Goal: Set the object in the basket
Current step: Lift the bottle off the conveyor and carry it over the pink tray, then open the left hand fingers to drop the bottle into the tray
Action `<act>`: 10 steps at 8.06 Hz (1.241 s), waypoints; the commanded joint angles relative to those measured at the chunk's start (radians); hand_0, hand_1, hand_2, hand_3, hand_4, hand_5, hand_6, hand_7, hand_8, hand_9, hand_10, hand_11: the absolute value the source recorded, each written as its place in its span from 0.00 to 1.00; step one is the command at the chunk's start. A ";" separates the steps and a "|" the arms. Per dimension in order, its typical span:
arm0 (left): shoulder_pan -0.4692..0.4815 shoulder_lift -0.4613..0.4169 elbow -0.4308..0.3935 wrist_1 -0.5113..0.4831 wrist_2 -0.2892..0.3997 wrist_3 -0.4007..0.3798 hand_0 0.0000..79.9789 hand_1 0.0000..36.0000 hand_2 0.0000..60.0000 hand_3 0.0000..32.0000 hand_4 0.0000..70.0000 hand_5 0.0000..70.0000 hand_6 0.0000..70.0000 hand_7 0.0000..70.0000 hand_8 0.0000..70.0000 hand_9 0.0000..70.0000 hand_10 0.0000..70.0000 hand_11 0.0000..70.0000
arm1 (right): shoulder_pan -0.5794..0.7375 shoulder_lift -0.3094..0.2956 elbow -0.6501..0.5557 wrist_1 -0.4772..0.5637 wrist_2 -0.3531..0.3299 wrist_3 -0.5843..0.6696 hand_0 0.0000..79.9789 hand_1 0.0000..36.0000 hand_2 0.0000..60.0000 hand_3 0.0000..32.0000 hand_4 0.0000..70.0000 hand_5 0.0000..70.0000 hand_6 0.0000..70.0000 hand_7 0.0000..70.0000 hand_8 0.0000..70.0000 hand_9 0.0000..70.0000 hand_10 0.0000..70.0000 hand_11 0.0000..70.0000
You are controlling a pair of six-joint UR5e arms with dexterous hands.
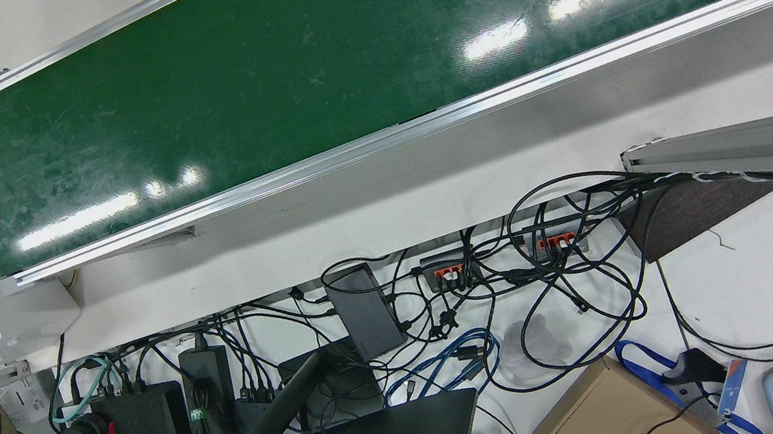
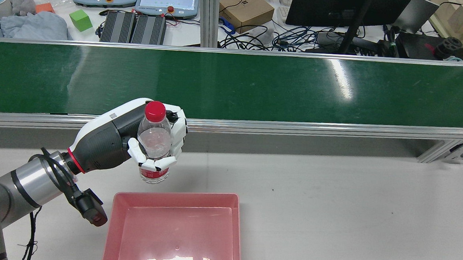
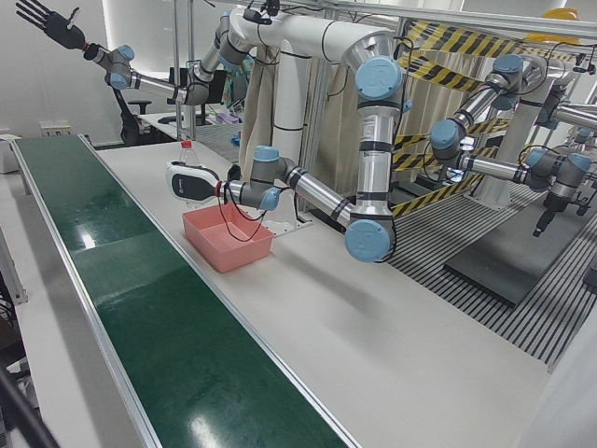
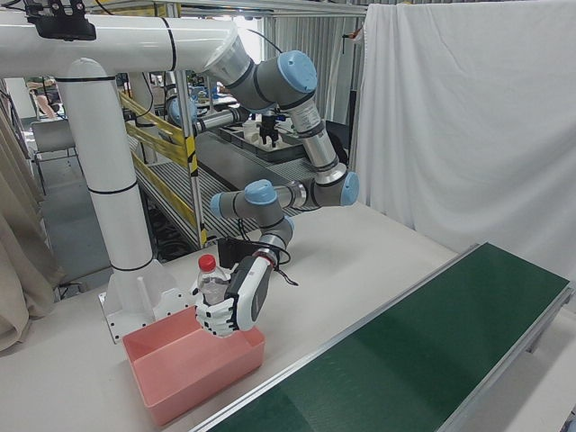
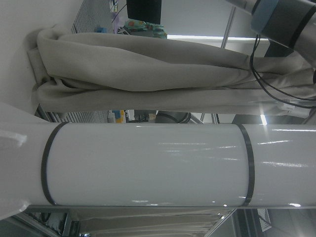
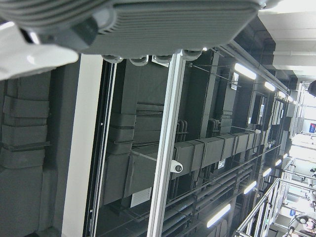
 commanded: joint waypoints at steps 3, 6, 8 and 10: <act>0.061 0.138 -0.110 -0.021 -0.094 0.001 0.99 0.50 0.04 0.00 0.53 1.00 0.87 0.77 1.00 1.00 1.00 1.00 | 0.000 0.000 -0.001 -0.001 -0.001 0.000 0.00 0.00 0.00 0.00 0.00 0.00 0.00 0.00 0.00 0.00 0.00 0.00; 0.064 0.140 -0.111 -0.049 -0.089 0.003 0.59 0.00 0.00 0.00 0.36 0.81 0.42 0.48 0.69 0.94 0.69 0.97 | 0.000 0.000 -0.001 0.000 -0.001 0.000 0.00 0.00 0.00 0.00 0.00 0.00 0.00 0.00 0.00 0.00 0.00 0.00; 0.065 0.144 -0.111 -0.050 -0.089 0.010 0.38 0.00 0.00 0.00 0.15 0.39 0.11 0.10 0.22 0.30 0.35 0.50 | 0.000 0.000 -0.001 0.000 -0.001 0.000 0.00 0.00 0.00 0.00 0.00 0.00 0.00 0.00 0.00 0.00 0.00 0.00; 0.082 0.144 -0.111 -0.052 -0.089 0.010 0.16 0.00 0.00 0.00 0.04 0.24 0.04 0.00 0.13 0.18 0.22 0.31 | 0.000 0.000 -0.001 0.000 -0.001 0.000 0.00 0.00 0.00 0.00 0.00 0.00 0.00 0.00 0.00 0.00 0.00 0.00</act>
